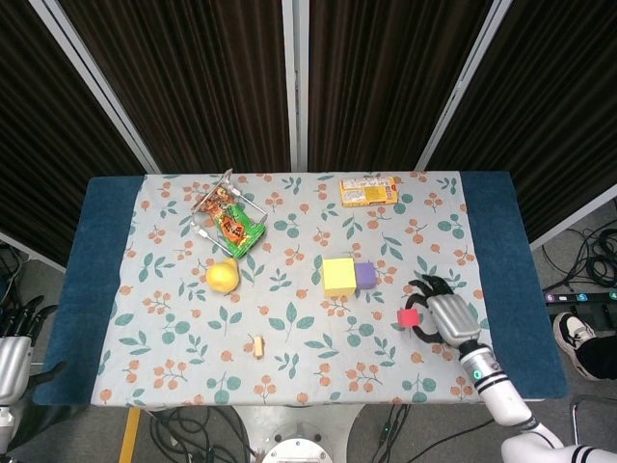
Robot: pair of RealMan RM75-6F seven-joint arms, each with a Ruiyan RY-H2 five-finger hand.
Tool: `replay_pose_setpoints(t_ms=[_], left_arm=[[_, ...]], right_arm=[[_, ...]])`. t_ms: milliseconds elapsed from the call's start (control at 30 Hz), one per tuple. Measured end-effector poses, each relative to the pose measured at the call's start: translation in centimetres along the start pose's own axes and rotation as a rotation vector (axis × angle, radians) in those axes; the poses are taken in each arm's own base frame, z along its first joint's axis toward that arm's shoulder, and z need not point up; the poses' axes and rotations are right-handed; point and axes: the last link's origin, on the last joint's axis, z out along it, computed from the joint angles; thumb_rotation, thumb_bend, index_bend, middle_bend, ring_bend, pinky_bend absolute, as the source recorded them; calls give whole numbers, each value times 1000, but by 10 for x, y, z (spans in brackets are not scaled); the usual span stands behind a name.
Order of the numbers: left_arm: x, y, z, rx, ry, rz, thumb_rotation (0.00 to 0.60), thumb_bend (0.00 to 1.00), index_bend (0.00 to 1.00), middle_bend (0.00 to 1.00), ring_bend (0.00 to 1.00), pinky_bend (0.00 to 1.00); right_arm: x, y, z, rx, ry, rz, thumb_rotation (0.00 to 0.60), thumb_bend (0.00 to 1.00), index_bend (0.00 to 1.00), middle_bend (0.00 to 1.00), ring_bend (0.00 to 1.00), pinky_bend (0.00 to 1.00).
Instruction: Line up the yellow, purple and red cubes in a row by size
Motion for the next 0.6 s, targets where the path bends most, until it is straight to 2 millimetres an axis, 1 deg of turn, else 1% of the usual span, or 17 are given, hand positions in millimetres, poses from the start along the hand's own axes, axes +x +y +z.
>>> replay_pose_setpoints(t_ms=[100, 167, 267, 333, 433, 600], left_arm=[[0, 0, 0, 1, 1, 1, 600, 47, 242, 193, 164, 146], [0, 0, 0, 3, 0, 2, 600, 48, 242, 193, 164, 146], [0, 0, -1, 5, -4, 5, 600, 48, 242, 192, 164, 146], [0, 0, 0, 7, -5, 7, 600, 48, 242, 192, 164, 146], [0, 1, 0, 7, -7, 9, 600, 48, 242, 193, 164, 146], [0, 0, 1, 10, -11, 10, 600, 48, 242, 193, 163, 145]], right_arm=[[14, 10, 19, -48, 15, 6, 600, 283, 504, 122, 0, 13], [19, 16, 31, -75, 14, 2, 600, 283, 503, 122, 0, 14], [23, 20, 51, -100, 9, -2, 600, 282, 499, 122, 0, 14], [22, 18, 63, -105, 2, -5, 600, 281, 495, 121, 0, 14], [20, 12, 81, -100, -4, -17, 600, 254, 482, 120, 0, 10], [12, -5, 105, -85, -21, -18, 600, 222, 460, 115, 0, 1]])
